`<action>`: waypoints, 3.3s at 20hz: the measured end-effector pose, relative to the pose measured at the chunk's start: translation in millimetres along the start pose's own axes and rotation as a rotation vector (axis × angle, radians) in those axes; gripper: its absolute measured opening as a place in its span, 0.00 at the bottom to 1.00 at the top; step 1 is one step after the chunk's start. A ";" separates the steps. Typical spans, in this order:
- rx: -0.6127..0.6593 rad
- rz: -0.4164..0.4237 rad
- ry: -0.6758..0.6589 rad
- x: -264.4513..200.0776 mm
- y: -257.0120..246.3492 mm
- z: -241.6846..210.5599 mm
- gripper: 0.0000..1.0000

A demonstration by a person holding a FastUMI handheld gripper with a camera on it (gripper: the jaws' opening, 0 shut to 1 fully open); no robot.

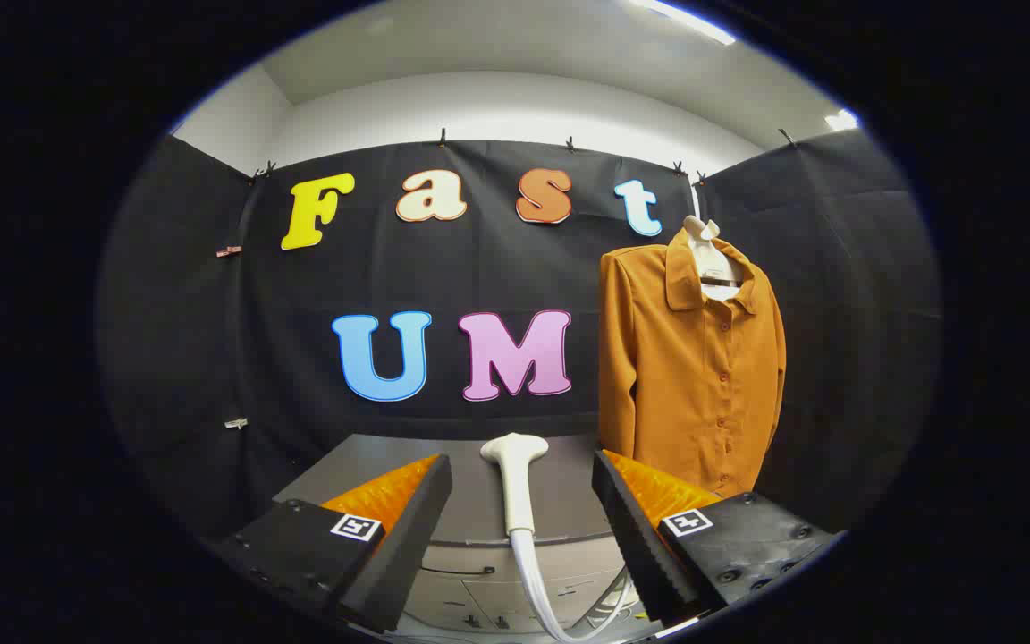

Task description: Iron the clothes twice with a garment steamer, once on the left side and once on the right side.

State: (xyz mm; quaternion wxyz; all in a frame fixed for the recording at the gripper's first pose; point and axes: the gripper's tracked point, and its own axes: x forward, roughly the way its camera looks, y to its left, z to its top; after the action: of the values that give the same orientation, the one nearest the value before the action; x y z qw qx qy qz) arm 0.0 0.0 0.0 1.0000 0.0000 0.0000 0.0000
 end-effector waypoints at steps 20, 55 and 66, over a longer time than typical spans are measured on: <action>-0.010 0.003 -0.050 7.9 16.6 13.2 0.98; 0.000 0.024 0.313 175.8 9.8 -118.3 0.98; -0.025 -0.011 0.501 217.2 1.1 -175.4 0.93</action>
State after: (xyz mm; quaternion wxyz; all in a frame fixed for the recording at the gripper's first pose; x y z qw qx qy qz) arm 217.2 1.1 -175.4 0.9687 -0.0122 0.2477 -0.0055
